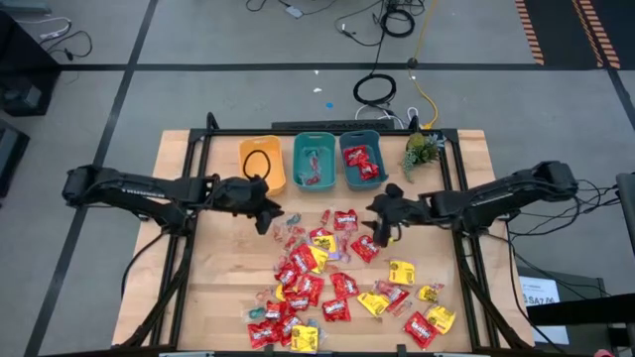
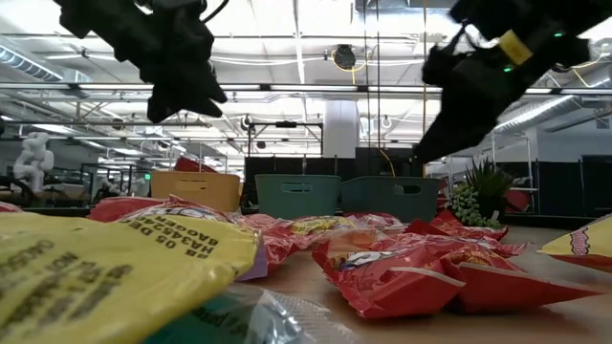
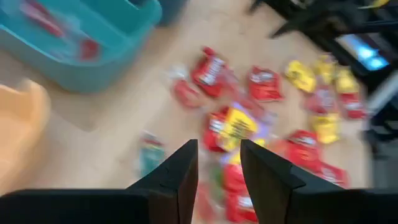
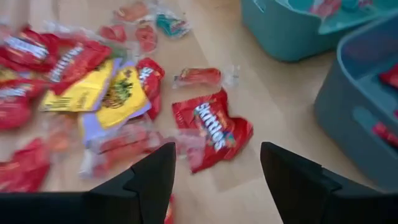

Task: Sort candy
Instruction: Put the red candy into the blue bin

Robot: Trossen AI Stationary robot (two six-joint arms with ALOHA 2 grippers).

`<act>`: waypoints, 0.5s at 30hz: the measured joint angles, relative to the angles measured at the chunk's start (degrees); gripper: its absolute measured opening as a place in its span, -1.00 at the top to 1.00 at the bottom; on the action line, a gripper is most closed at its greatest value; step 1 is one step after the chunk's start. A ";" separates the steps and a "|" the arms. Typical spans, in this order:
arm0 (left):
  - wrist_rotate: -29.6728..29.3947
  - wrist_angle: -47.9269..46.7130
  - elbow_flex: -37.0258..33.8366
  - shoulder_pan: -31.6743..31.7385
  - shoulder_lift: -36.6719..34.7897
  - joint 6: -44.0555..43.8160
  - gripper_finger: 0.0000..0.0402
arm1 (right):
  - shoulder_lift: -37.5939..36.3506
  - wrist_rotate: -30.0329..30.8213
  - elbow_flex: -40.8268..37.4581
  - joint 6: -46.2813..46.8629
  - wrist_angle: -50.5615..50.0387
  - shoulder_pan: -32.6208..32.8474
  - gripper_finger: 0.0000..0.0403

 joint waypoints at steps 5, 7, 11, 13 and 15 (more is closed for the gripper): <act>1.35 1.69 0.02 -2.07 -0.03 8.33 0.35 | 8.37 -2.63 5.71 -5.01 -0.48 -3.63 -0.12; 0.30 1.83 0.00 -3.67 -0.34 12.25 0.35 | 11.44 -2.88 7.27 -5.99 -1.10 -4.82 -0.12; -3.18 2.57 0.02 -6.93 -1.10 15.70 0.35 | 16.56 -5.40 10.10 -8.72 -1.28 -6.59 -0.12; -3.82 2.30 0.02 -8.21 -1.42 17.65 0.35 | 18.78 -5.67 11.59 -9.62 -2.22 -7.10 -0.12; -3.80 2.49 0.02 -9.28 -1.88 19.11 0.35 | 20.78 -5.87 13.32 -10.45 -3.55 -7.51 -0.12</act>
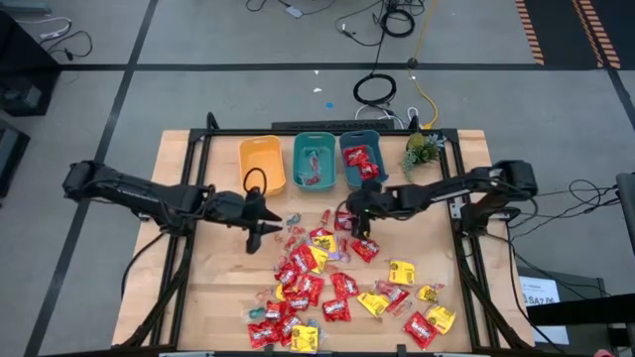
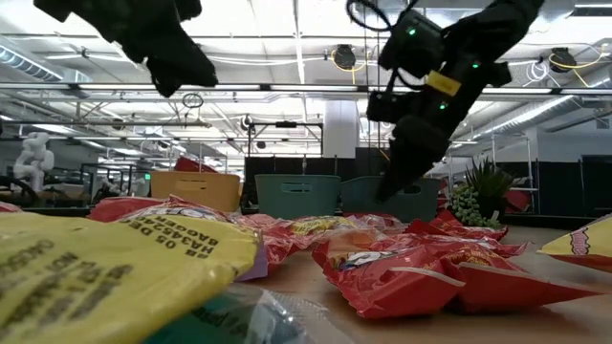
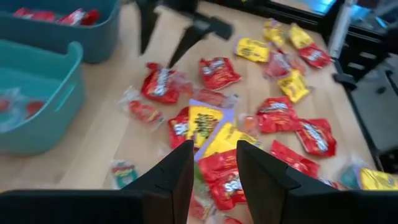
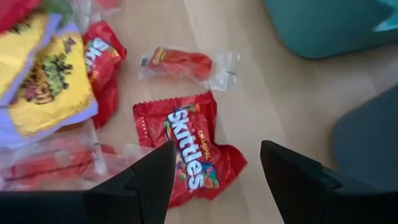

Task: Sort candy
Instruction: Put the red candy into the blue bin

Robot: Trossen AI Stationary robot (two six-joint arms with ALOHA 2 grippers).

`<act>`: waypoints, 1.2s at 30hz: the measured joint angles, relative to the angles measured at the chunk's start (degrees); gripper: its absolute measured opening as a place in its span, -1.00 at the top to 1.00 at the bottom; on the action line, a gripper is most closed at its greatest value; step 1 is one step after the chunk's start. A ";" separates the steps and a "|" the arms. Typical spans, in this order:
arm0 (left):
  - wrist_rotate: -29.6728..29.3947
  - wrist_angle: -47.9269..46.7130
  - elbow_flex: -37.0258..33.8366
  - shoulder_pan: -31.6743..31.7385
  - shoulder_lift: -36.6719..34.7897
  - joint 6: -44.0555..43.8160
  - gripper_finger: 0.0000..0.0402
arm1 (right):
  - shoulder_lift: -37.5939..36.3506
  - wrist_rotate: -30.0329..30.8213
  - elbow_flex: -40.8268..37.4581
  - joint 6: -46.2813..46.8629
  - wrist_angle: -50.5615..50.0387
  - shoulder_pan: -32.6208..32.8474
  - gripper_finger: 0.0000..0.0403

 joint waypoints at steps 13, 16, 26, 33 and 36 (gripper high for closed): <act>6.96 26.86 -20.20 -2.25 -14.01 4.50 0.35 | 10.64 -3.98 5.04 4.28 -2.75 -1.39 -0.01; 7.00 29.59 -24.37 -1.14 -16.56 4.55 0.35 | 10.20 -3.84 4.99 6.06 -2.84 -0.70 0.22; 16.84 32.19 -30.48 7.45 -18.48 5.85 0.35 | 2.93 -4.30 4.48 12.76 -7.09 0.20 0.93; 17.06 34.68 -30.60 9.74 -20.15 6.80 0.35 | -5.91 -3.52 4.59 17.27 -11.42 1.09 0.98; 18.61 35.59 -30.56 9.67 -21.13 6.76 0.35 | -9.47 -1.54 4.59 20.11 -11.77 2.02 0.99</act>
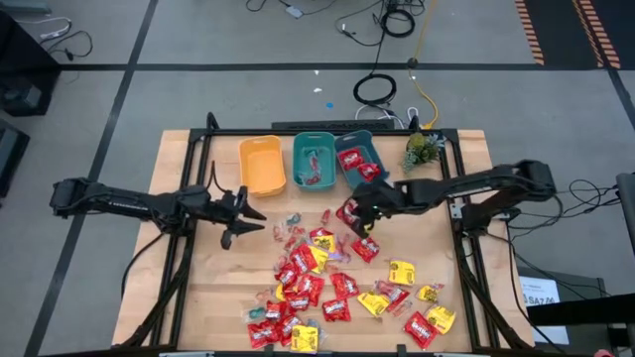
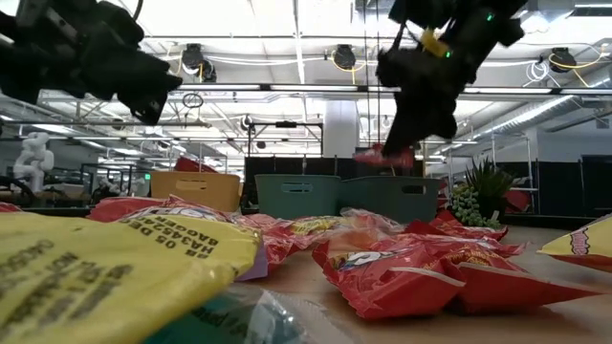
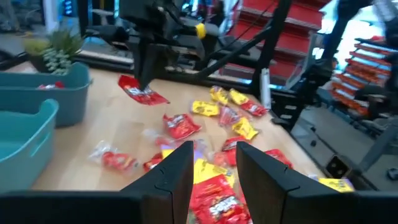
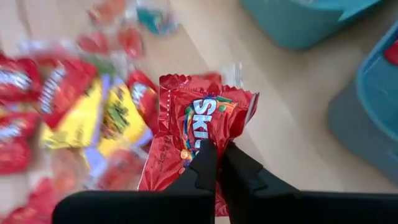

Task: Sort candy
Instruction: Put the red candy into the blue bin

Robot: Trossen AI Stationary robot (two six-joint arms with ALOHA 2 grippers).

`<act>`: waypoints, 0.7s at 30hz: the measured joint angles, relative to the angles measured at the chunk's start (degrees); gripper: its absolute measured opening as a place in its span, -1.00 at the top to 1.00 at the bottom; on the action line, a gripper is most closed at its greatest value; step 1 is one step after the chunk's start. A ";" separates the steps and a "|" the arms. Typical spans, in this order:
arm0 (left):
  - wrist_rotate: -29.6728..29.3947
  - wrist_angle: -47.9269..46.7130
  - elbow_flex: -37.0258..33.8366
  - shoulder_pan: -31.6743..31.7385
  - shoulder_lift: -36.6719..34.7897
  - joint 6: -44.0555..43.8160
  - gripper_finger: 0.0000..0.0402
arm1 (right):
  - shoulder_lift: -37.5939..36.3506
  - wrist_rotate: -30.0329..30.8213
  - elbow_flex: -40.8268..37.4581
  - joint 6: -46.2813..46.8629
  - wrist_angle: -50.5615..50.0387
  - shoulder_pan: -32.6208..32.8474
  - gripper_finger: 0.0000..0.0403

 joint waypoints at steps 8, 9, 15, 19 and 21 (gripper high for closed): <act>1.34 -0.15 0.02 0.00 -1.23 -0.92 0.35 | -3.45 8.49 8.29 -3.04 -6.61 -2.27 1.00; 1.34 -0.10 0.02 0.00 -1.24 -0.98 0.35 | -3.22 9.88 9.97 -3.90 -7.63 -3.20 1.00; 1.34 -0.23 0.02 0.00 -1.22 -2.59 0.35 | -1.46 14.10 16.81 -4.62 -15.03 -12.12 1.00; 1.34 -1.22 0.04 -0.04 -1.24 -4.11 0.35 | -1.22 11.94 17.27 -4.28 -15.55 -18.79 1.00; 1.34 -2.20 0.04 -0.04 -1.22 -4.13 0.35 | -0.60 8.49 17.27 -4.68 -15.57 -22.02 0.97</act>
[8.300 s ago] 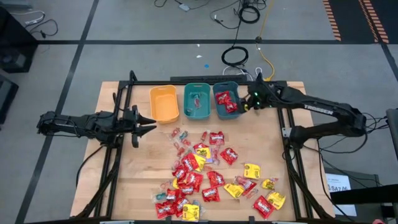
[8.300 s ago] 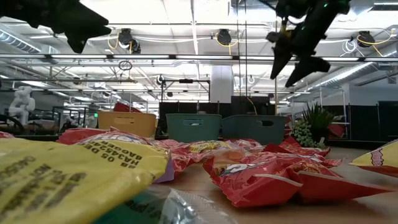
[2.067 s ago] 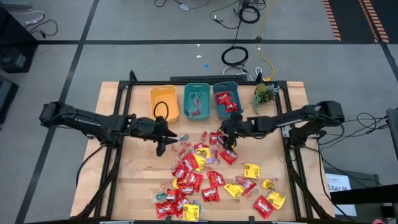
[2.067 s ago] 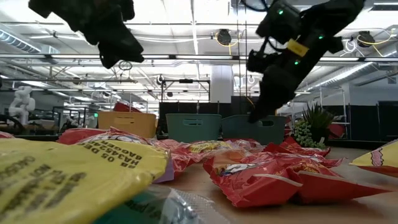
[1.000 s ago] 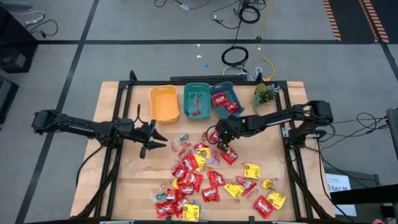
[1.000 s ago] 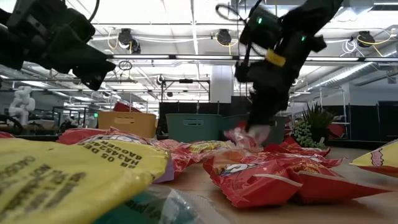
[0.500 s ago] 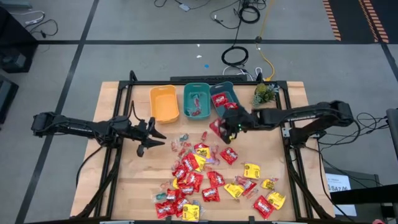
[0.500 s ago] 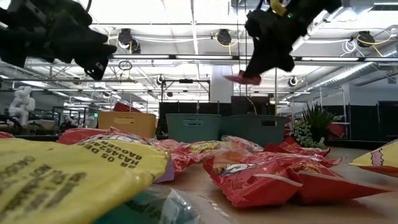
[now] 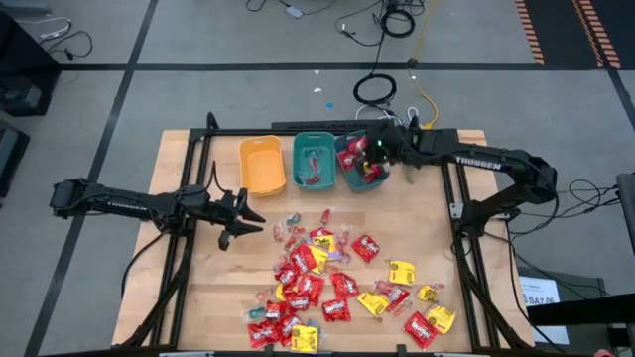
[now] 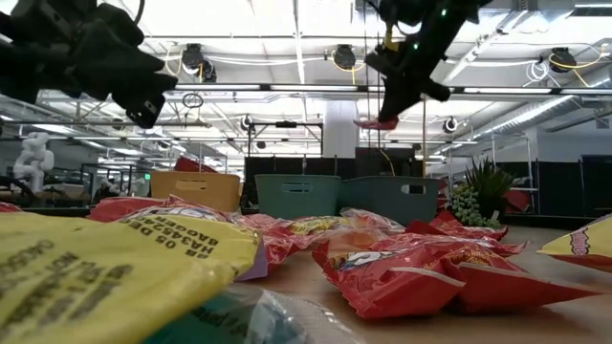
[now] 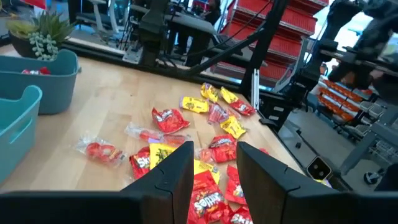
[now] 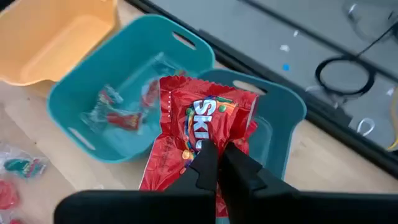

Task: Sort candy
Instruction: Put the red candy into the blue bin, then adjust the blue bin

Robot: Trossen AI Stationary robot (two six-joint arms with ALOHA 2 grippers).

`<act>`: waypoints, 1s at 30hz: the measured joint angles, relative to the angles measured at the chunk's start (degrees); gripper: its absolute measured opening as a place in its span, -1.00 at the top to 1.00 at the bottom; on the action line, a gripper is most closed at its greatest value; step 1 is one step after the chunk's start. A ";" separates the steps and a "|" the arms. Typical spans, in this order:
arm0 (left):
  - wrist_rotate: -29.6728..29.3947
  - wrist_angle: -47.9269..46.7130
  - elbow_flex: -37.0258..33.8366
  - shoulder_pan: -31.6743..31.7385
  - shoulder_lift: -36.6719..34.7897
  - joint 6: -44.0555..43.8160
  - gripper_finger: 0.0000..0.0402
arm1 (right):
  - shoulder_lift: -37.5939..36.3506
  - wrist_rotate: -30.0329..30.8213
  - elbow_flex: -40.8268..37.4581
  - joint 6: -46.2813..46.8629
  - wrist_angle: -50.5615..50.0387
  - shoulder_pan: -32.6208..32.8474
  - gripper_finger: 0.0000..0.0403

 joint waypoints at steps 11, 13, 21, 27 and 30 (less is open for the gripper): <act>0.00 -1.22 0.00 0.00 0.04 0.04 0.35 | 1.92 -7.97 0.00 -5.64 1.30 -7.79 0.30; 0.00 -1.25 0.00 0.00 0.04 0.07 0.35 | 1.30 -8.05 0.00 -8.19 1.16 -8.11 0.16; -0.02 -3.47 0.00 0.00 0.04 0.09 0.35 | -2.07 -15.95 0.00 -24.58 -10.10 -6.16 -0.10; -0.11 -4.06 0.00 0.00 0.07 0.53 0.35 | -2.13 -19.80 -2.80 -34.72 -18.44 -1.59 -0.05; -0.36 -4.09 0.00 0.00 0.07 0.61 0.35 | -2.09 -19.86 -5.32 -40.29 -17.42 0.65 0.00</act>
